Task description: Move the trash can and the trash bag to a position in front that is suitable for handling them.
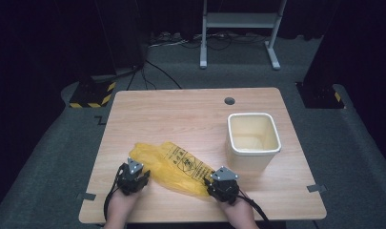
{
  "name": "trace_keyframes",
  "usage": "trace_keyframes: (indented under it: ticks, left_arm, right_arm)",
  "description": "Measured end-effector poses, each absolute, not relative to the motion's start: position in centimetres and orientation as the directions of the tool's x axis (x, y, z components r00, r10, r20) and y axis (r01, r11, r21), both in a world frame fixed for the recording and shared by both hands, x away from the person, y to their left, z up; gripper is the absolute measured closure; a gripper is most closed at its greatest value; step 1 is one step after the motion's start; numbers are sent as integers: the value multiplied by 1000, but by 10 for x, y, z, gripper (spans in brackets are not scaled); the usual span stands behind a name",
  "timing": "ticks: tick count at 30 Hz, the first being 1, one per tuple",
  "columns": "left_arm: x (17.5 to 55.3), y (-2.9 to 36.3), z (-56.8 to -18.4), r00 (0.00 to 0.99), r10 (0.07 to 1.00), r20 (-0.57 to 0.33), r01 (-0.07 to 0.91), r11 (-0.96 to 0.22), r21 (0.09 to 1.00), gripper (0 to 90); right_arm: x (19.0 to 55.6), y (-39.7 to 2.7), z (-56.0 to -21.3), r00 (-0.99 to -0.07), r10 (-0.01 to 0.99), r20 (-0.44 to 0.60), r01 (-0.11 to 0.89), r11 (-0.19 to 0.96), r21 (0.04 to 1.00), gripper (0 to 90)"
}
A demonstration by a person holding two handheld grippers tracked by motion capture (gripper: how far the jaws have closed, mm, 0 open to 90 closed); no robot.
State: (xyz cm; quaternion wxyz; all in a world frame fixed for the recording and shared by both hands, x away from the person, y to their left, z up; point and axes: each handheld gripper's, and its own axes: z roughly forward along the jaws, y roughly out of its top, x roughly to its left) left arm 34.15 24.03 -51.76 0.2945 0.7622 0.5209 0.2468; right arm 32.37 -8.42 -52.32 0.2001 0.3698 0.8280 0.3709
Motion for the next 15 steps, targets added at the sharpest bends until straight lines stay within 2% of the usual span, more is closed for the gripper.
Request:
trace_keyframes:
  ticks: [6, 8, 11, 15]
  left_arm:
    - [383, 232, -522, 273, 962, 11, 649, -192, 736, 628]
    - [396, 226, -524, 259, 966, -1, 642, -171, 747, 594]
    - [397, 227, -519, 210, 977, -37, 634, -107, 766, 614]
    - [388, 234, -512, 195, 980, -37, 621, -94, 778, 566]
  right_arm:
    - [300, -70, -525, -713, 700, -41, 432, 484, 761, 562]
    - [292, -61, -524, -744, 668, -6, 429, 484, 763, 551]
    - [291, -65, -517, -751, 660, 3, 407, 459, 790, 544]
    - [299, -80, -508, -718, 696, 26, 423, 406, 810, 544]
